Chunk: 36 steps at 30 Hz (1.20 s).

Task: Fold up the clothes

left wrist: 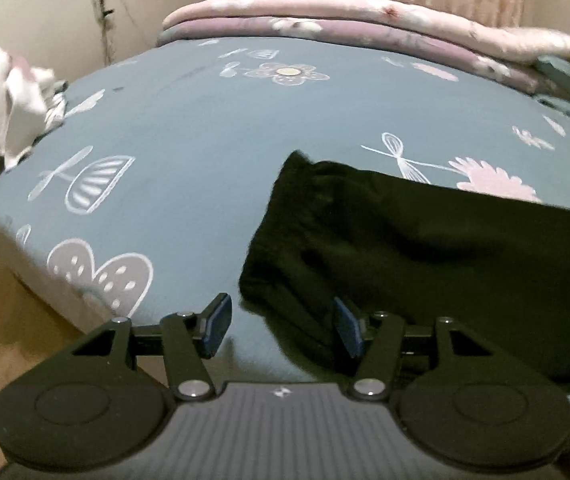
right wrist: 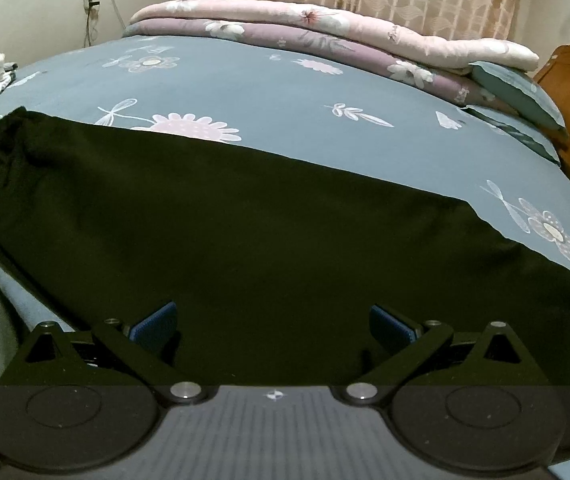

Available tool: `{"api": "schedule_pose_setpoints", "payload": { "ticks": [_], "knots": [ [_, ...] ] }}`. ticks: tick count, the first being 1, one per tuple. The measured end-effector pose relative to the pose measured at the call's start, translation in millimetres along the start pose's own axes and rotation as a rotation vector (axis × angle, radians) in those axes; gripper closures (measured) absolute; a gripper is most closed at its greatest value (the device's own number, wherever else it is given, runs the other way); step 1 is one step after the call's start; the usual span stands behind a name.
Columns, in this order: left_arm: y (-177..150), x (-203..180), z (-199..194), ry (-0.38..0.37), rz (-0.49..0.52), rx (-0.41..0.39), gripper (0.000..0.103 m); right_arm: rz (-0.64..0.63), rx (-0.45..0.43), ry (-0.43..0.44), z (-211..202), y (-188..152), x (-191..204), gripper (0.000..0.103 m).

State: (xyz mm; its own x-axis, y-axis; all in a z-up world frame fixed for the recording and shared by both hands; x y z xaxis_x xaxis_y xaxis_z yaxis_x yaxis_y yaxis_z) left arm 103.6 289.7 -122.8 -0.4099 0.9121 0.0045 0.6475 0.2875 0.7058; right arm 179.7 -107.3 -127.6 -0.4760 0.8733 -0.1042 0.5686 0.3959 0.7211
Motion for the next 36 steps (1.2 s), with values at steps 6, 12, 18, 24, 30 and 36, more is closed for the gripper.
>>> {"api": "schedule_pose_setpoints", "payload": {
  "ticks": [6, 12, 18, 24, 30, 36],
  "knots": [
    [11.4, -15.3, -11.4, -0.077, 0.008, -0.069, 0.041, -0.011, -0.002, 0.0, -0.4, 0.4, 4.0, 0.0],
    [16.0, -59.5, -0.9, -0.178, 0.156, -0.079, 0.038, -0.011, 0.0, -0.014, -1.0, 0.7, 3.4, 0.0],
    [4.2, -65.5, 3.8, -0.18, 0.196, -0.043, 0.038, -0.028, -0.022, 0.013, -4.1, 4.4, 9.6, 0.0],
    [-17.0, -60.8, 2.9, -0.248, 0.178, 0.024, 0.038, -0.055, -0.07, 0.089, -3.3, 20.4, 29.5, 0.0],
    [-17.9, -49.5, -16.3, -0.287, 0.093, 0.008, 0.038, -0.201, -0.121, 0.163, -3.8, 42.0, 67.1, 0.007],
    [-4.3, -19.2, -19.9, -0.333, -0.131, 0.022, 0.042, -0.335, -0.14, 0.236, 0.1, 62.5, 114.6, 0.024]
  ]
}}
Point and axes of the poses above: each gripper's, at about its wrist camera, not at the fingertips, and z roughly the way its jaws point, x to its left, y to its top, the point moved 8 cm from there along z, roughly the way its jaws point, and after that the axes turned 1 degree about y, right-handed, at the moved point
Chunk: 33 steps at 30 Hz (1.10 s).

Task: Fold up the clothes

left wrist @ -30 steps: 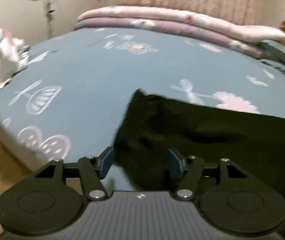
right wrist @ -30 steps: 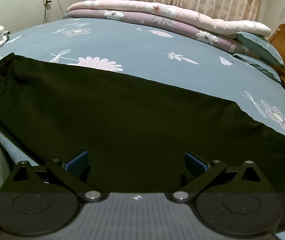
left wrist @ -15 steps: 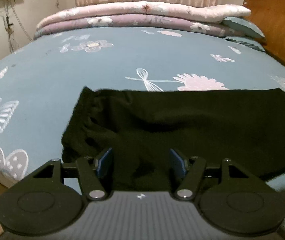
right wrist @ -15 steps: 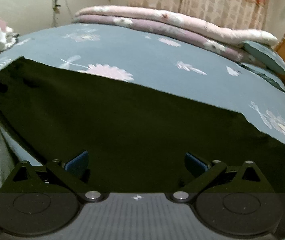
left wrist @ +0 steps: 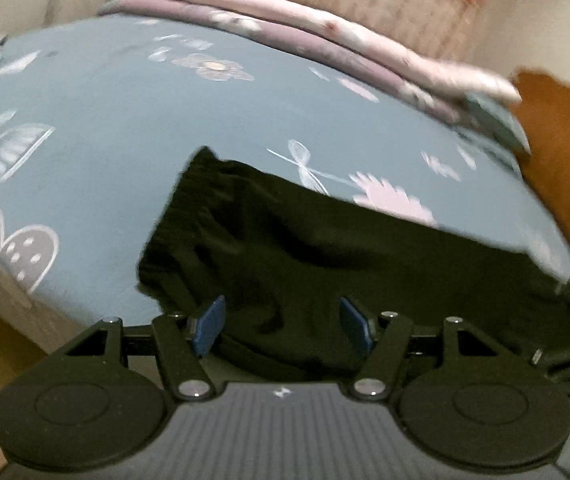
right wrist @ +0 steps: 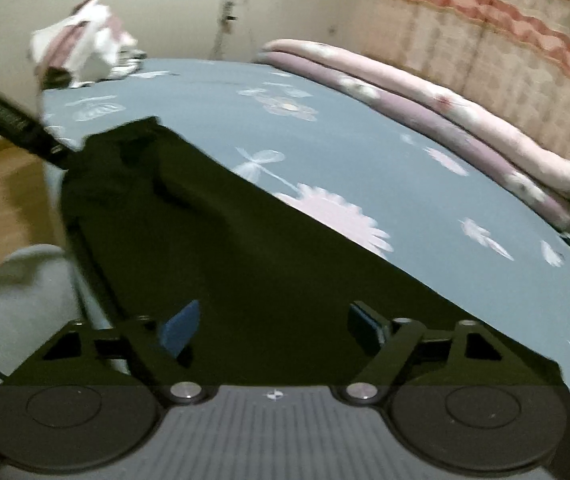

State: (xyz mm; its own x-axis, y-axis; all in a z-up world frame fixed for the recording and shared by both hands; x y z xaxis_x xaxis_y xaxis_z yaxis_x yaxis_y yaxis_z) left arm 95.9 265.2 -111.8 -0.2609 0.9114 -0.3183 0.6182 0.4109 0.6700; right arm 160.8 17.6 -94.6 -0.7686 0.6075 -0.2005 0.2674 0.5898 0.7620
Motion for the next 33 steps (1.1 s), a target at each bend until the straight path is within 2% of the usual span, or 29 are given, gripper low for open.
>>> {"api": "schedule_pose_setpoints", "payload": {
  "ticks": [4, 8, 19, 26, 27, 29, 30, 32, 33],
  "knots": [
    [2.0, 19.1, 3.4, -0.024, -0.118, 0.02, 0.049, -0.031, 0.012, 0.073, 5.8, 8.3, 20.0, 0.037],
    [0.4, 30.8, 16.1, -0.085, -0.208, 0.052, 0.049, -0.052, 0.027, 0.086, 11.0, 8.5, 28.7, 0.037],
    [30.3, 51.1, 42.7, -0.098, -0.249, 0.042, 0.047, -0.034, 0.037, 0.089, 14.1, 8.1, 30.5, 0.036],
    [24.4, 56.7, 50.4, -0.124, -0.28, 0.038, 0.048, -0.03, 0.047, 0.088, 15.7, 5.8, 32.2, 0.036],
    [22.9, 57.2, 51.4, -0.134, -0.284, 0.04, 0.05, -0.027, 0.049, 0.087, 16.3, 5.2, 31.6, 0.036],
    [23.0, 59.3, 49.8, -0.118, -0.277, 0.025, 0.063, -0.022, 0.052, 0.082, 16.5, 4.6, 30.7, 0.036],
    [23.0, 60.3, 48.9, -0.11, -0.273, 0.017, 0.08, -0.02, 0.052, 0.083, 16.2, 4.5, 30.3, 0.036],
    [23.7, 60.0, 46.7, -0.077, -0.24, 0.012, 0.087, -0.019, 0.053, 0.079, 15.1, 4.2, 29.7, 0.036],
    [25.1, 57.9, 42.2, -0.084, -0.232, 0.002, 0.09, -0.018, 0.053, 0.076, 14.8, 4.1, 29.1, 0.036]
  ]
}}
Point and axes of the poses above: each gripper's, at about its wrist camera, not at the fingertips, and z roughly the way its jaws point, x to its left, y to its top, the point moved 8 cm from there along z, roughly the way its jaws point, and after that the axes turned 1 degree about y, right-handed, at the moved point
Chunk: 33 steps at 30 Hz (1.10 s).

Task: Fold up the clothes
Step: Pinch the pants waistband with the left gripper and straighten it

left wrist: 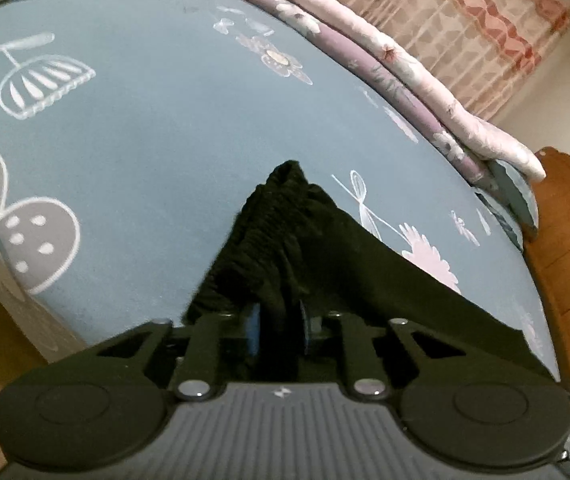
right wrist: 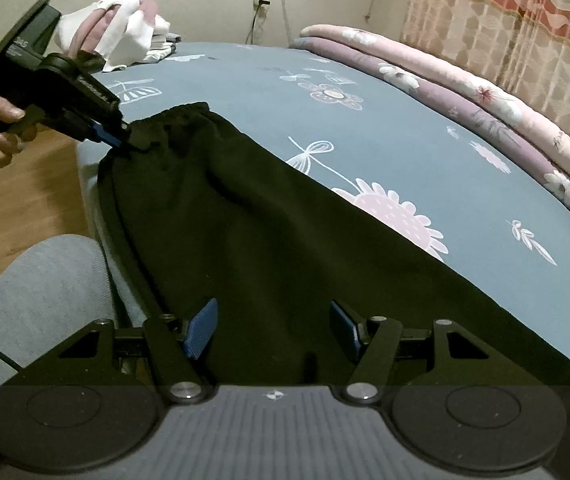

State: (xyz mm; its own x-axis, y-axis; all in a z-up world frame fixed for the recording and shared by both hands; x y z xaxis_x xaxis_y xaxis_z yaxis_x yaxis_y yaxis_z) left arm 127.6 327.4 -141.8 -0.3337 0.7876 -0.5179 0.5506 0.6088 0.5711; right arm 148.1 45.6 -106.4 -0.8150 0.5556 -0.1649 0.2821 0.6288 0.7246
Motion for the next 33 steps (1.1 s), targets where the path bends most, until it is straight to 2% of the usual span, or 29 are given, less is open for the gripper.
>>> {"api": "schedule_pose_setpoints", "payload": {
  "ticks": [3, 10, 12, 14, 19, 22, 23, 26, 31, 33],
  "knots": [
    [2.9, -7.7, -14.1, -0.012, 0.027, -0.03, 0.094, 0.007, 0.001, -0.008, -1.0, -0.4, -2.1, 0.036],
    [4.5, -11.9, -37.6, 0.005, 0.061, -0.044, 0.095, 0.019, 0.0, -0.019, -2.8, -0.9, -5.7, 0.035],
    [1.7, -2.0, -34.1, 0.045, 0.051, -0.03, 0.095, 0.021, 0.001, -0.02, -3.0, -1.1, -6.3, 0.035],
    [-1.6, 6.8, -30.1, 0.055, 0.034, -0.016, 0.095, 0.02, 0.003, -0.025, -3.2, -1.8, -6.9, 0.035],
    [-4.9, 5.4, -30.7, 0.002, -0.022, -0.007, 0.094, 0.026, 0.008, -0.036, -3.3, -3.0, -8.7, 0.033],
    [-3.3, -11.6, -41.2, 0.022, 0.05, -0.049, 0.088, 0.031, 0.005, -0.039, -3.8, -2.4, -10.0, 0.033],
    [-2.8, -21.4, -44.0, 0.002, 0.091, -0.058, 0.084, 0.034, 0.004, -0.038, -3.8, -2.4, -10.4, 0.033],
    [3.2, -44.0, -35.9, -0.077, 0.173, -0.058, 0.065, 0.043, 0.005, -0.032, -1.1, -1.3, -12.1, 0.033],
    [-1.5, -68.6, 14.6, -0.027, 0.417, 0.044, 0.061, 0.041, -0.001, -0.019, 12.6, 6.2, -14.3, 0.032],
    [-17.0, -66.8, 20.2, 0.02, 0.487, 0.074, 0.061, 0.038, 0.01, -0.034, 19.2, 5.4, -15.6, 0.032]
  ]
}}
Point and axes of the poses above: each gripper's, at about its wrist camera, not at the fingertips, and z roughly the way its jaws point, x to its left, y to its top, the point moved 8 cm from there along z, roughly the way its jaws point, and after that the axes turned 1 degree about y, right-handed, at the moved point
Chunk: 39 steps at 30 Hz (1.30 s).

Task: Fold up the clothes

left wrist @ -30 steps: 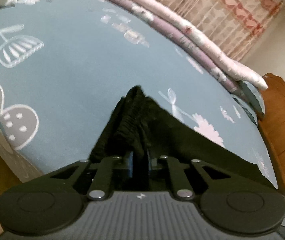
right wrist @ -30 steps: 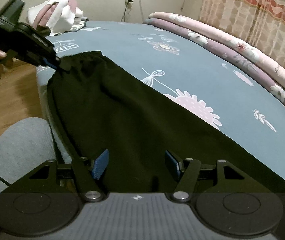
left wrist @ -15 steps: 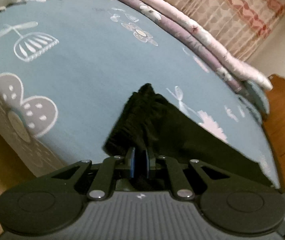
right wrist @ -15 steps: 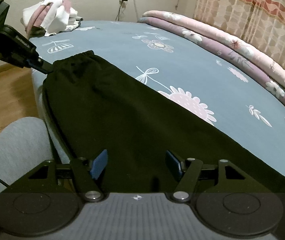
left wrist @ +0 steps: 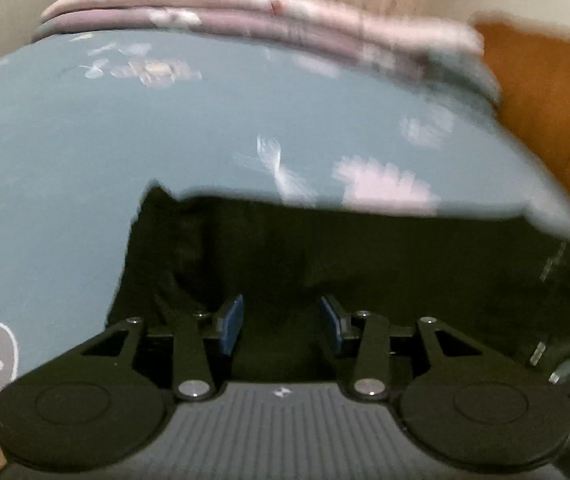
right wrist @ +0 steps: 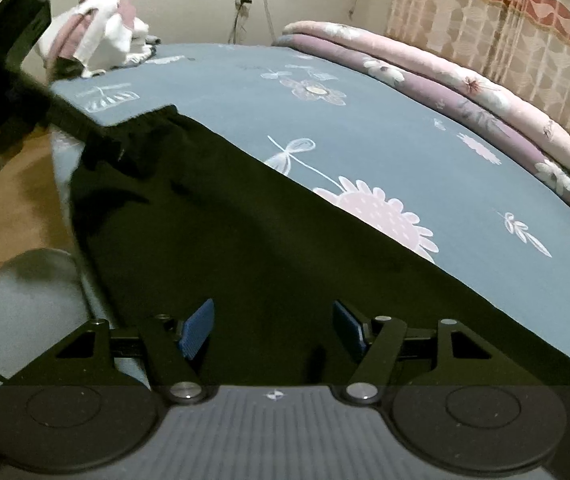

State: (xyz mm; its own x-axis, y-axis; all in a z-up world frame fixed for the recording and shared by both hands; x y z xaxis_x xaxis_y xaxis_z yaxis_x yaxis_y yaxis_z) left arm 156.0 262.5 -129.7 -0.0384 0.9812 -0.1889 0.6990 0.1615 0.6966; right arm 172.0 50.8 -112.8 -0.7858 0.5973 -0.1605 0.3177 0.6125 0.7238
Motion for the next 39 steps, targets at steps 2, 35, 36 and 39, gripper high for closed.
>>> {"api": "schedule_pose_setpoints", "payload": {
  "ticks": [2, 35, 36, 39],
  "knots": [
    [-13.8, -5.3, 6.2, 0.039, 0.068, 0.039, 0.059, 0.003, 0.013, -0.006, 5.1, -6.0, 0.5, 0.026],
    [31.7, 33.8, 26.9, 0.008, -0.149, 0.009, 0.041, 0.169, 0.0, 0.053, 16.7, -38.4, -9.2, 0.0],
    [38.4, 25.3, 27.6, 0.002, -0.113, -0.003, 0.039, 0.168, -0.002, 0.053, 16.6, -38.3, -9.3, 0.0],
    [49.4, -4.8, 41.5, -0.091, -0.011, 0.019, 0.037, 0.165, -0.002, 0.054, 17.0, -38.0, -9.0, 0.0]
  ]
}}
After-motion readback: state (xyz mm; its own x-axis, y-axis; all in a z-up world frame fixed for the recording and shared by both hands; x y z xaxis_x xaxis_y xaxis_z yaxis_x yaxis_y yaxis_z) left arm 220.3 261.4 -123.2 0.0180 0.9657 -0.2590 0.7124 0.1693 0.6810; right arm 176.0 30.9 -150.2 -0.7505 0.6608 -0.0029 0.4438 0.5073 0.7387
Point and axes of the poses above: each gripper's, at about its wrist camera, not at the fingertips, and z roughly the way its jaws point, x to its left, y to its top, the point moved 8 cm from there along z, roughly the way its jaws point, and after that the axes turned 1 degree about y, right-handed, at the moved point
